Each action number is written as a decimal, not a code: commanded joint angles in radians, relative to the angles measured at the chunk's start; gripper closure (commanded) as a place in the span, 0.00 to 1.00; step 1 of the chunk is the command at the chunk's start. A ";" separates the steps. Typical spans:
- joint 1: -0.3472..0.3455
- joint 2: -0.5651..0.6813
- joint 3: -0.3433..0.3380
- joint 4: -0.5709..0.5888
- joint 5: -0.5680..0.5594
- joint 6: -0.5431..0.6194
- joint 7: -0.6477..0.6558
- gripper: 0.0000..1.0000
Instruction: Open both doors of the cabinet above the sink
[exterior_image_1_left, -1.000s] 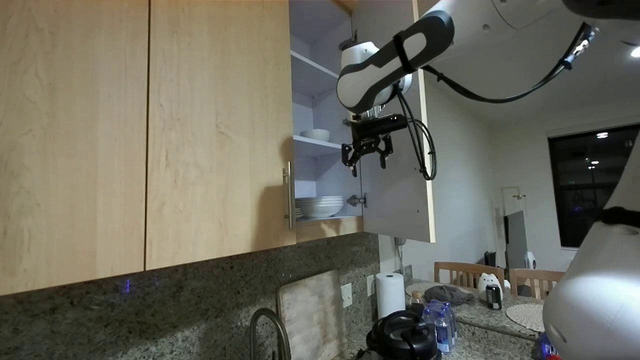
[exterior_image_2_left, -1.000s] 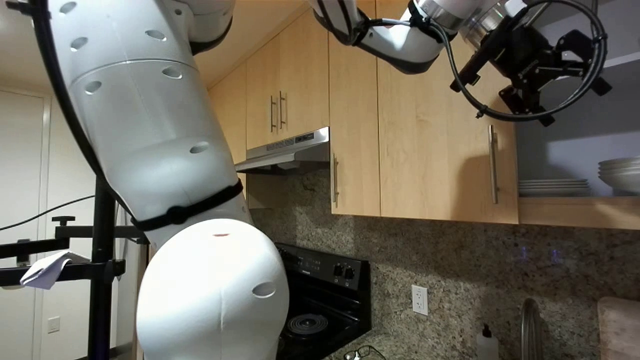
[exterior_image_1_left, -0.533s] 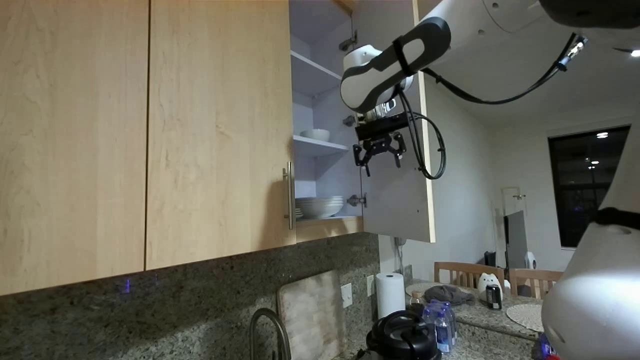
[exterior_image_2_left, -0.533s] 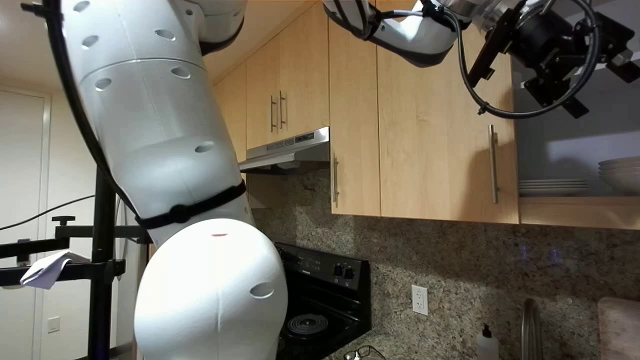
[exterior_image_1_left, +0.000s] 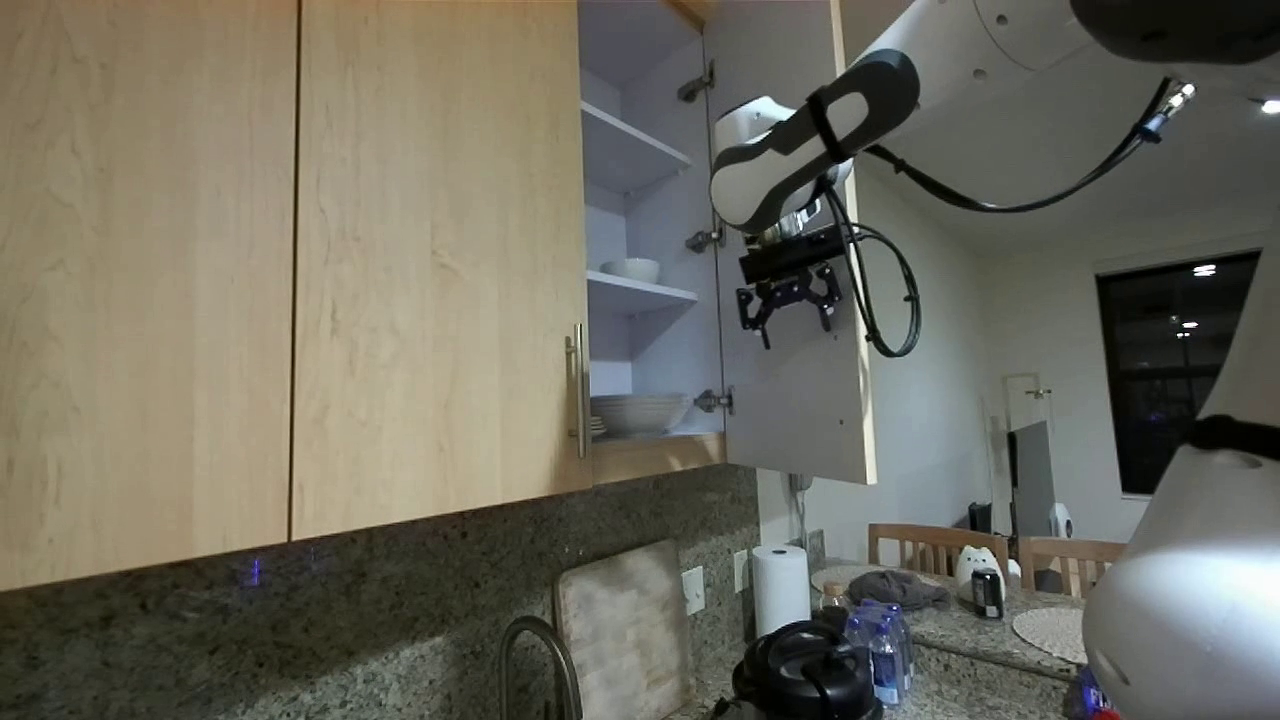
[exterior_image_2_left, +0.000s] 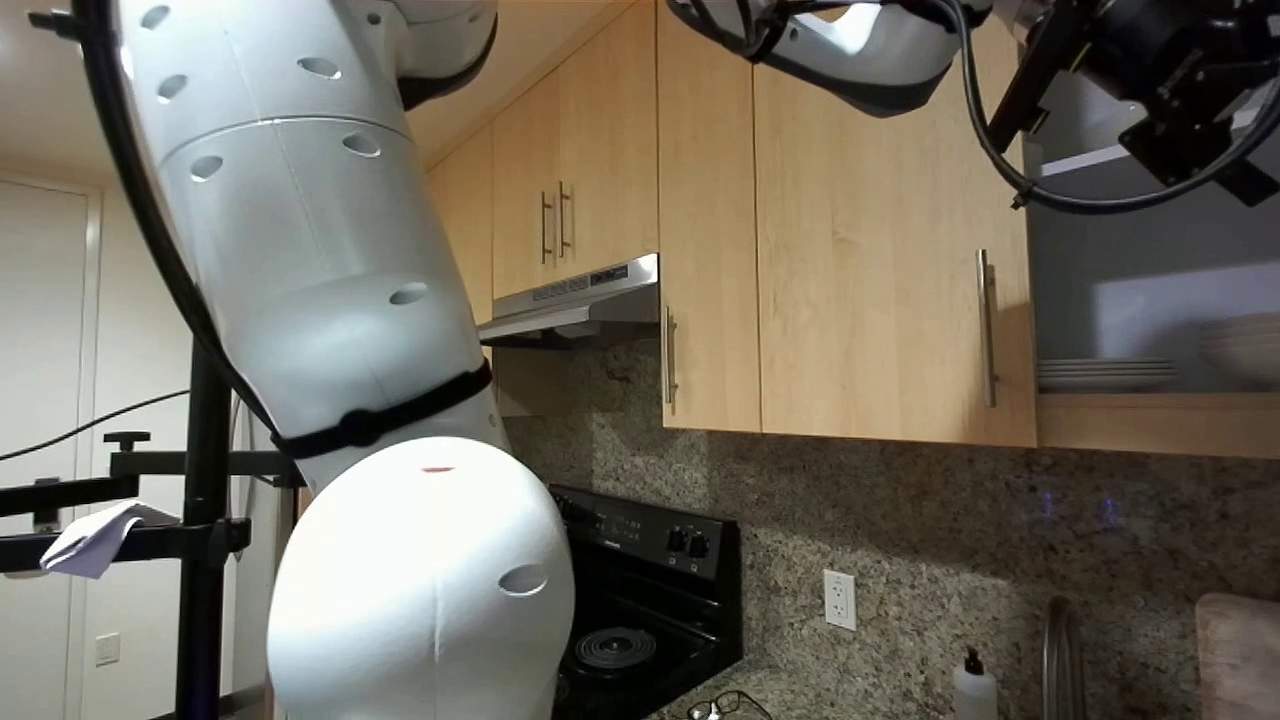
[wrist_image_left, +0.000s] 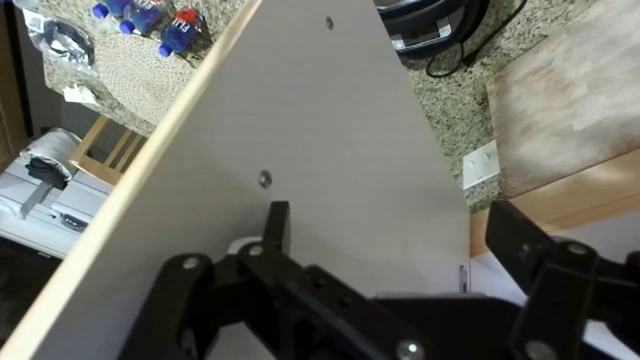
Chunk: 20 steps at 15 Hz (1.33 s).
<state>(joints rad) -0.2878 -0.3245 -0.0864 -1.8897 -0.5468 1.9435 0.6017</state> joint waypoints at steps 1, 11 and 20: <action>-0.017 -0.005 -0.026 -0.020 -0.068 0.068 -0.009 0.00; -0.040 -0.024 -0.223 -0.114 0.033 0.437 -0.218 0.00; -0.030 -0.007 -0.377 -0.161 0.388 0.631 -0.648 0.00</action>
<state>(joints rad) -0.3228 -0.3224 -0.4457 -2.0265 -0.2468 2.5385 0.0761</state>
